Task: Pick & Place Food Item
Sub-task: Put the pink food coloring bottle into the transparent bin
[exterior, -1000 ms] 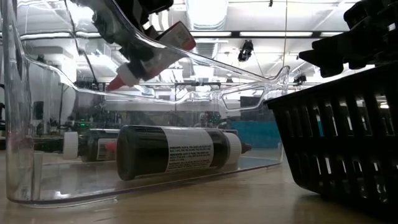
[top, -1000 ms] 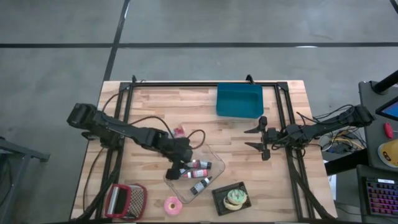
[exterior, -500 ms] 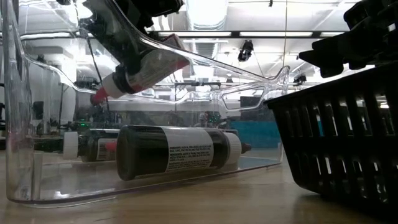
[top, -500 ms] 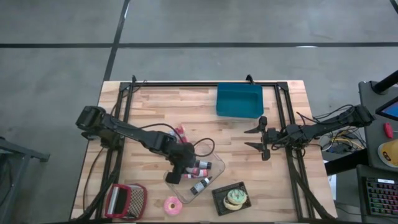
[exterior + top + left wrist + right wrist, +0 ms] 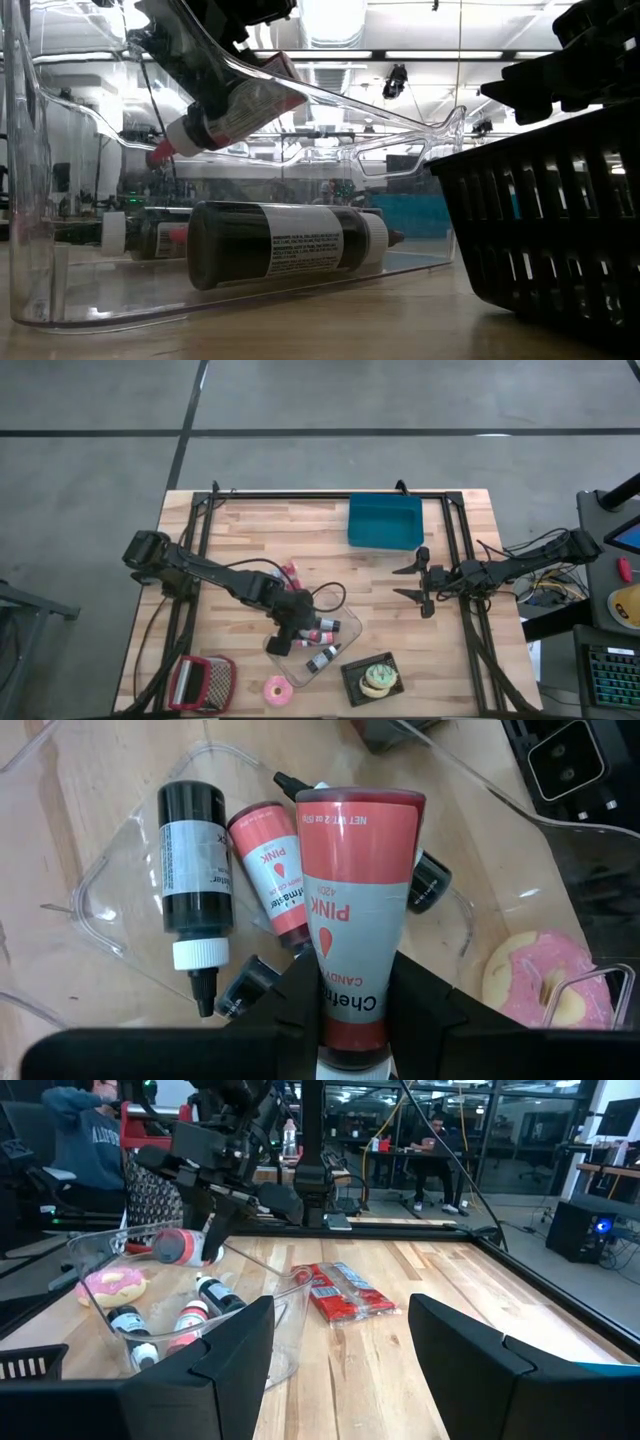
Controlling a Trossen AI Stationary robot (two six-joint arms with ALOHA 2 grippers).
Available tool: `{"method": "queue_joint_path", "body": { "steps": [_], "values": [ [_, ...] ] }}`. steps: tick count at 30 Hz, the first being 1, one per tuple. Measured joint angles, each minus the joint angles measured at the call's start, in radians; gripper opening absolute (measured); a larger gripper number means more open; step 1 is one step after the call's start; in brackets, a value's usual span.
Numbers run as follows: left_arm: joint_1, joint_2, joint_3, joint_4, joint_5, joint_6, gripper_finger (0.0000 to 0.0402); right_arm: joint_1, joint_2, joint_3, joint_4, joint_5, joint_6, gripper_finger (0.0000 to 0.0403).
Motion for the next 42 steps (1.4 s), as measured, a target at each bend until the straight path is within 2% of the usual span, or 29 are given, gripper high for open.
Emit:
{"method": "queue_joint_path", "body": {
  "steps": [9, 17, 32, 37, 42],
  "values": [
    [0.000, 0.000, 0.000, 0.003, 0.001, 0.000, 0.0083, 0.000, 0.000, 0.000, 0.000, 0.000, 0.000, 0.0226],
    [-0.007, 0.017, 0.002, 0.002, 0.060, 0.012, 0.0083, 0.000, 0.000, 0.000, 0.001, 0.000, 0.000, 0.0226],
    [-0.017, 0.032, -0.003, -0.003, 0.079, 0.011, 0.0083, 0.000, 0.000, 0.000, 0.003, 0.000, 0.000, 0.0226],
    [-0.023, 0.066, -0.003, 0.037, 0.127, 0.000, 0.0083, 0.000, 0.000, 0.000, 0.003, 0.001, 0.000, 0.0226],
    [-0.026, 0.107, 0.002, 0.038, 0.132, -0.002, 0.0083, 0.000, -0.002, 0.000, 0.003, 0.000, 0.000, 0.0226]
  ]
}}
